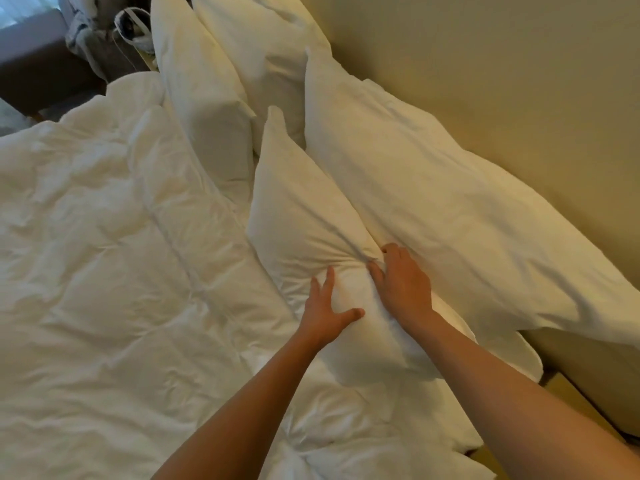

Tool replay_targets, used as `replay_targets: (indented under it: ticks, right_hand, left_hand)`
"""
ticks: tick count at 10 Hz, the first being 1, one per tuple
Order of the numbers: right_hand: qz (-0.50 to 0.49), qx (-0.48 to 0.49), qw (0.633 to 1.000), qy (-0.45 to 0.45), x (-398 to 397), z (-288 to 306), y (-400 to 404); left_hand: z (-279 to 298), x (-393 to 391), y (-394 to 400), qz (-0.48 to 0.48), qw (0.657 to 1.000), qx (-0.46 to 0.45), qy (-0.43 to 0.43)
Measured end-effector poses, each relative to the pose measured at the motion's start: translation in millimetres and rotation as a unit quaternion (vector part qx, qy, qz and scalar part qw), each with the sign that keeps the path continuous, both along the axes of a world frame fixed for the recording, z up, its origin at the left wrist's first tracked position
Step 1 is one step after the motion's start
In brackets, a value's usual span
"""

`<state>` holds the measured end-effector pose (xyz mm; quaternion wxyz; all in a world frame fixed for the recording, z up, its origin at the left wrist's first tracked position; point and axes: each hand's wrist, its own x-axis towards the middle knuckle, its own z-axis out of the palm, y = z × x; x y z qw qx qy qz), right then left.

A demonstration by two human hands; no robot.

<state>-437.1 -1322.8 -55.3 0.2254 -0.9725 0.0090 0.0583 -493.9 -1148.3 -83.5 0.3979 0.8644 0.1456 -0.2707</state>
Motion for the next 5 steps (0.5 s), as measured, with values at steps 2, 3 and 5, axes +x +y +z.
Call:
replay_targets:
  ticks: [2, 3, 5]
  right_hand:
    - [0.031, 0.022, 0.998, 0.051, -12.8, 6.2, -12.8]
    - [0.071, 0.018, 0.994, 0.080, -25.8, 10.9, -22.3]
    - [0.119, -0.018, 0.988, 0.094, -58.1, 40.2, -50.8]
  left_hand:
    - [20.7, -23.5, 4.4, 0.004, 1.000, 0.002, 0.012]
    - [30.5, -44.5, 1.9, -0.005, 1.000, 0.013, 0.019]
    - [54.5, -83.8, -3.0, 0.051, 0.999, 0.004, -0.002]
